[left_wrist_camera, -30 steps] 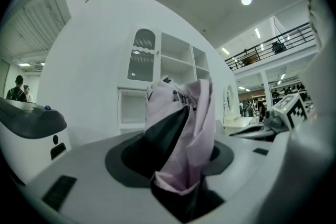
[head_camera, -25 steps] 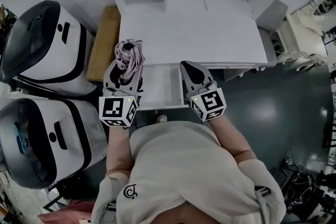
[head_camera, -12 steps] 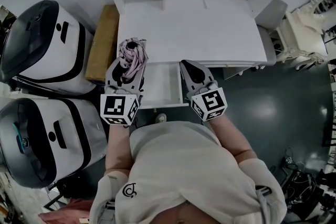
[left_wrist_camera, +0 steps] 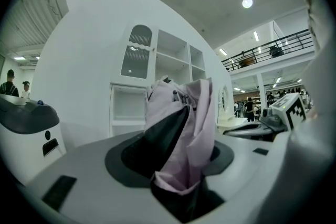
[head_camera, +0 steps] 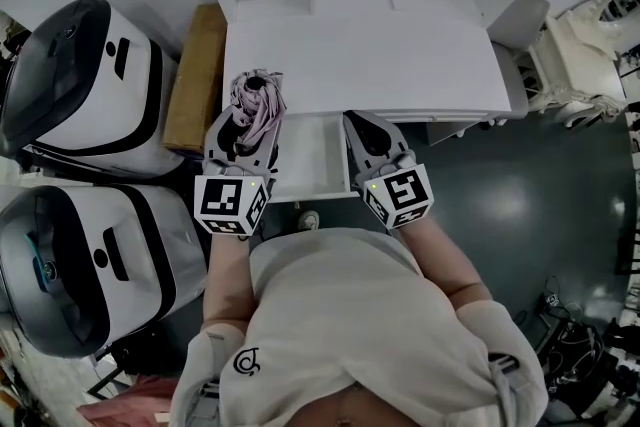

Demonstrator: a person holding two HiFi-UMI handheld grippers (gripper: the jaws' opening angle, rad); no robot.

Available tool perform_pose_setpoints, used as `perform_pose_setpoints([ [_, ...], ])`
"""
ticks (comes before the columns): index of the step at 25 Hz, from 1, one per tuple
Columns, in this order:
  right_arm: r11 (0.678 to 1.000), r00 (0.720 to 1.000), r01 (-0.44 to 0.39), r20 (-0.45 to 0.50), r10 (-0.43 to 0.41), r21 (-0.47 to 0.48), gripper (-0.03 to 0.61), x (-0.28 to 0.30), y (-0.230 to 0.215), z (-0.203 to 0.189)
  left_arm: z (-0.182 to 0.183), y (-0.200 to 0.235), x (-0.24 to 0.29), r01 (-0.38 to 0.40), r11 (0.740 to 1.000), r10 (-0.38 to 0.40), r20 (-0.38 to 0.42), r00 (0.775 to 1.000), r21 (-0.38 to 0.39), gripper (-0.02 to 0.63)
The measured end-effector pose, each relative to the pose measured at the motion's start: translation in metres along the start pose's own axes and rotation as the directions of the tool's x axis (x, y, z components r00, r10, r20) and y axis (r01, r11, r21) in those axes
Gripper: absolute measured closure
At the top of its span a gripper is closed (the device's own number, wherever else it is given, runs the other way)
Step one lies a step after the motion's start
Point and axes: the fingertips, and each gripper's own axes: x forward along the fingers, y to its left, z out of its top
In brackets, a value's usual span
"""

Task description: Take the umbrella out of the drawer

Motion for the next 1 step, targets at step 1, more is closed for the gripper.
perform_pose_setpoints([
  [1, 1.000, 1.000, -0.002, 0.000, 0.002, 0.000, 0.574, 0.0004, 0.0003, 0.0000, -0.0002, -0.0001, 0.0006, 0.000, 1.000, 0.000, 0.001, 1.000, -0.002, 0.387],
])
